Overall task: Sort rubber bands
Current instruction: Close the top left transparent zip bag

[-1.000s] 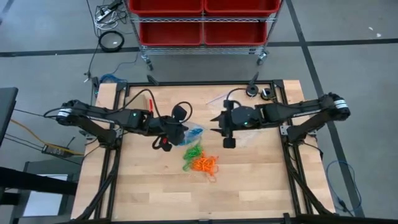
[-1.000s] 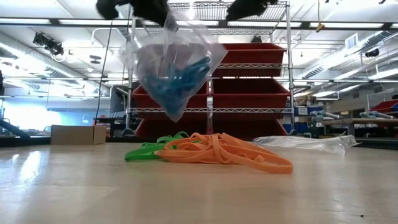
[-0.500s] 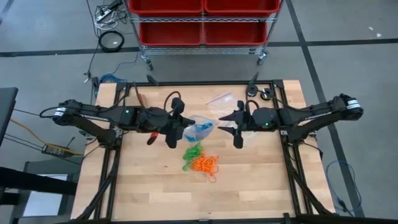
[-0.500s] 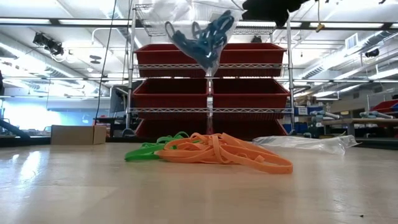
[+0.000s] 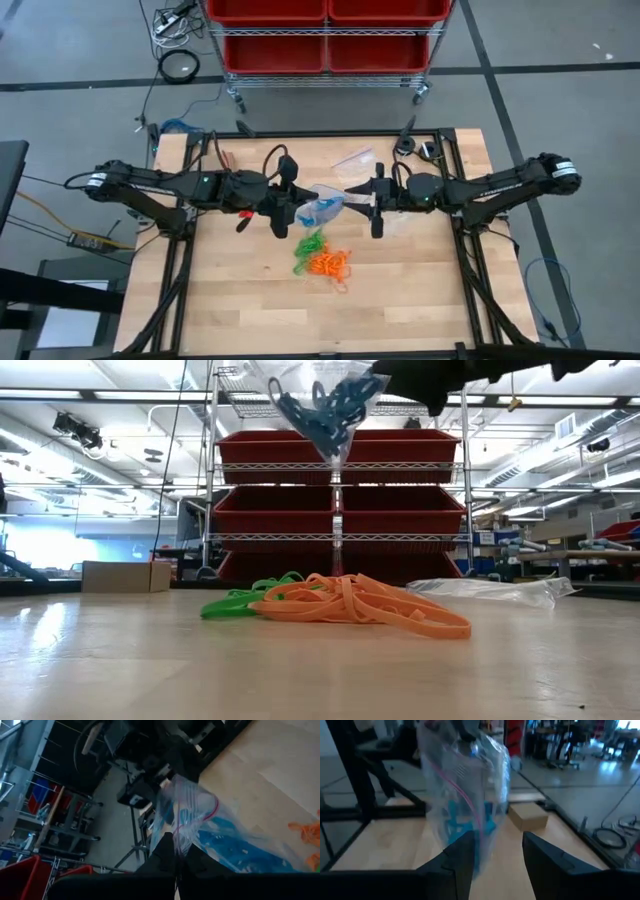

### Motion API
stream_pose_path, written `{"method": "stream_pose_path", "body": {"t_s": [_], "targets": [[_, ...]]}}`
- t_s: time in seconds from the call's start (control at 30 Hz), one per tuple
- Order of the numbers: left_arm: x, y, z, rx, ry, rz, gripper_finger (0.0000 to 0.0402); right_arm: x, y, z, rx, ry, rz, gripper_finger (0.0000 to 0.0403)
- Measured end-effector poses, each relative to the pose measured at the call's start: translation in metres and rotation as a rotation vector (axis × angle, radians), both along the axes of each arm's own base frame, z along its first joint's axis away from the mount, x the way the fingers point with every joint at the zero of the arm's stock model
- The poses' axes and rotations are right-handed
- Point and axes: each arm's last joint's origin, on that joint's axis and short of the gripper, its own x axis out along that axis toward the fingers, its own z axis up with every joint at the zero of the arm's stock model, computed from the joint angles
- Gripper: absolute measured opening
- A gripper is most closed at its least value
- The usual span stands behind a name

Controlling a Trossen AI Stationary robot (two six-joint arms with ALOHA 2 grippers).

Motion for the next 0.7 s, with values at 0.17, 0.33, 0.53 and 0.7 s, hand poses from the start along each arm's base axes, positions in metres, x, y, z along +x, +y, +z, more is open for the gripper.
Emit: {"method": "stream_pose_path", "body": {"t_s": [0.17,0.33,0.53,0.7], "targets": [[-0.0012,0.0002,-0.0031,0.002,0.033,0.001,0.0,0.0035,-0.0025,0.0026,0.002,-0.046,0.03,0.0139],[-0.0009,0.0001,-0.0032,0.001,0.03,0.001,0.0,0.0044,-0.0027,0.0037,0.001,-0.063,0.066,0.0116],[-0.0014,0.0002,-0.0043,0.003,0.042,0.001,0.0,0.0042,0.0002,0.0027,-0.049,-0.048,0.086,0.0015],[-0.0041,0.0006,-0.0102,0.013,0.11,0.001,0.0,0.0048,0.0016,0.0032,-0.08,0.013,0.098,0.0002]]}}
